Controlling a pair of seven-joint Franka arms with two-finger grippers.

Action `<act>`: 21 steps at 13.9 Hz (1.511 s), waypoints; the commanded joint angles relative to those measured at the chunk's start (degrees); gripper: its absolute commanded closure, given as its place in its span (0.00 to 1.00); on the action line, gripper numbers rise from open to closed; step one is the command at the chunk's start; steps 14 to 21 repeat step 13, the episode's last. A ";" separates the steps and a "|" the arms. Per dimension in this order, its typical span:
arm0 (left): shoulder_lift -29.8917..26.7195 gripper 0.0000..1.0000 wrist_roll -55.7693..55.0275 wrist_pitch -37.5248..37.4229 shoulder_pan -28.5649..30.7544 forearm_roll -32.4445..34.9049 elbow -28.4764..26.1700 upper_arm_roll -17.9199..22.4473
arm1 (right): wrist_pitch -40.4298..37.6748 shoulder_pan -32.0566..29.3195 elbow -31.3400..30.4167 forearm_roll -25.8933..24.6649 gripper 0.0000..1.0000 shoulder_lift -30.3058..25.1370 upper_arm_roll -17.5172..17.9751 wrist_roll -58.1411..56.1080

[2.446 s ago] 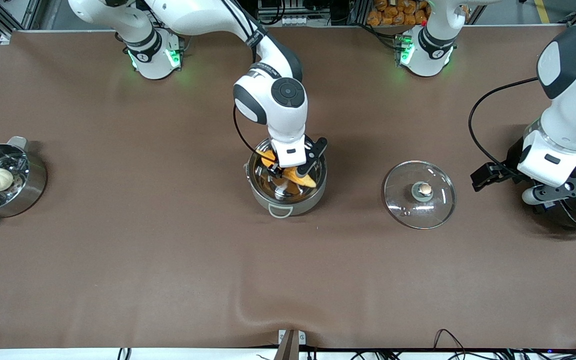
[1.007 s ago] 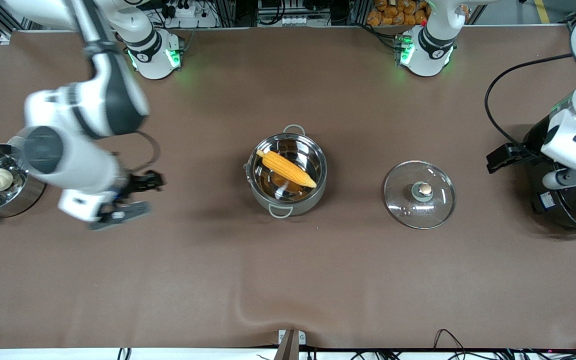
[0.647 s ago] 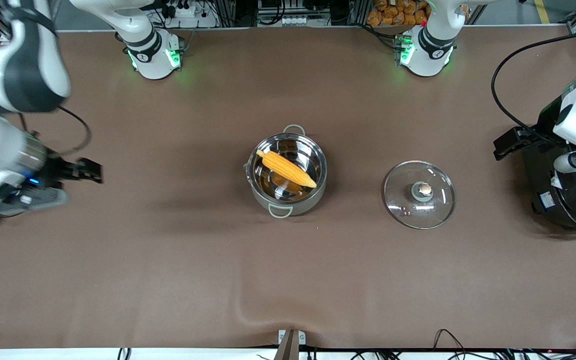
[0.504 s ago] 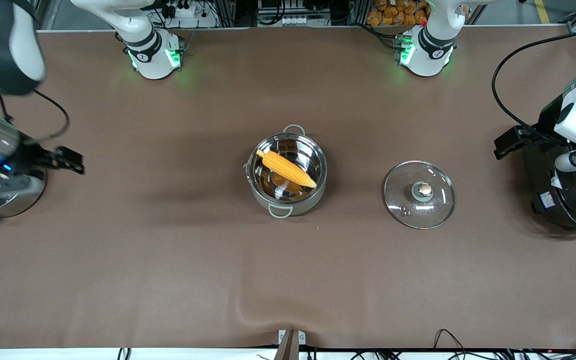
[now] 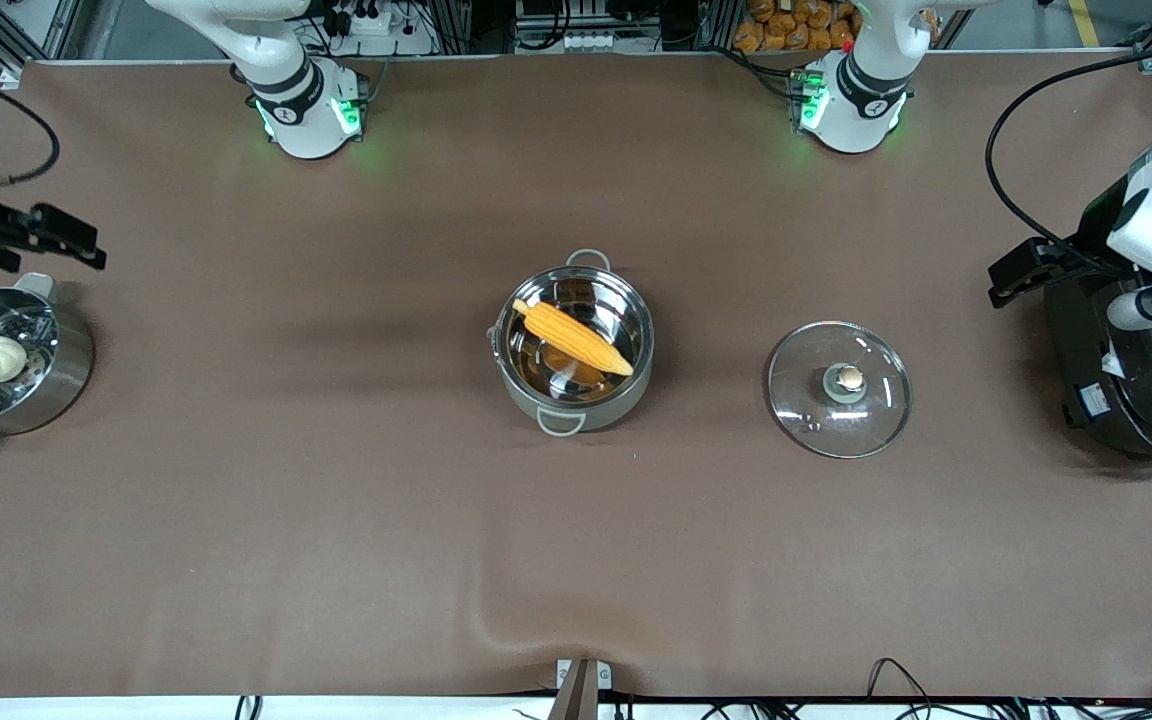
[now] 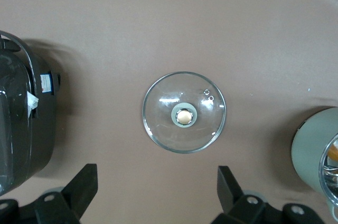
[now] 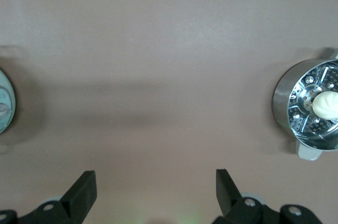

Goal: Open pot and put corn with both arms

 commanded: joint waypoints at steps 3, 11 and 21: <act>-0.64 0.00 1.50 -1.46 0.31 -0.79 0.46 -0.24 | 0.18 -2.04 1.64 -1.34 0.00 -0.31 2.65 1.49; -0.64 0.00 4.30 -2.07 0.31 -0.79 0.46 -0.24 | -0.17 -1.95 2.51 -1.34 0.00 0.22 2.65 1.49; -0.64 0.00 4.84 -2.25 0.48 -0.97 0.46 -0.24 | -0.17 -1.95 2.60 -1.34 0.00 0.39 2.57 1.41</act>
